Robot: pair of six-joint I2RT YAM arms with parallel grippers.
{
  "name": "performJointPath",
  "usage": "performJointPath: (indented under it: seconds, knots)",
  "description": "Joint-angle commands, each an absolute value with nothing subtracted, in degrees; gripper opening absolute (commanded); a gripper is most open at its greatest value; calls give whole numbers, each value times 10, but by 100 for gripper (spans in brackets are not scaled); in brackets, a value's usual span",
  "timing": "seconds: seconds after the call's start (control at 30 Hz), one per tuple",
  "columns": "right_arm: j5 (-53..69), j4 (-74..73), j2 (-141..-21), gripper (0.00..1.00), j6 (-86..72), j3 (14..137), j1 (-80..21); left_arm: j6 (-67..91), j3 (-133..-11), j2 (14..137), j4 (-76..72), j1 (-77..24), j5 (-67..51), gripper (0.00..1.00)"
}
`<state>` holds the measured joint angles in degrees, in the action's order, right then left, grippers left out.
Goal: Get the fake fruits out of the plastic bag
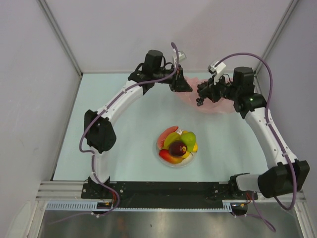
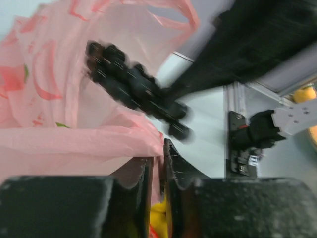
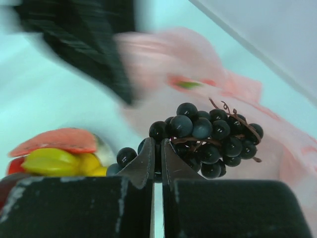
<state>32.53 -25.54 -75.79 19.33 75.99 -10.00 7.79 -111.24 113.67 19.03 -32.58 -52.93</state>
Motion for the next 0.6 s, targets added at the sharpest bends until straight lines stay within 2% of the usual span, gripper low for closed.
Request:
performJointPath:
  seconds: [0.0,0.1,0.13,0.17,0.33,0.57]
  knots:
    - [387,-270,-686,0,256,775,-186,113,-1192,1173,165,-297,-502,47]
    - [381,-307,-681,0,286,775,-251,114,-1201,1160,166,-278,-495,69]
    - [382,-316,-682,0,297,775,-264,113,-1199,1155,170,-273,-497,79]
    - [383,-323,-685,0,303,775,-277,113,-1188,1148,179,-262,-496,81]
    - [383,-387,-689,0,356,778,-347,117,-1091,1072,188,-224,-503,83]
    - [365,-424,-734,0,374,809,-379,109,-936,959,149,-167,-518,82]
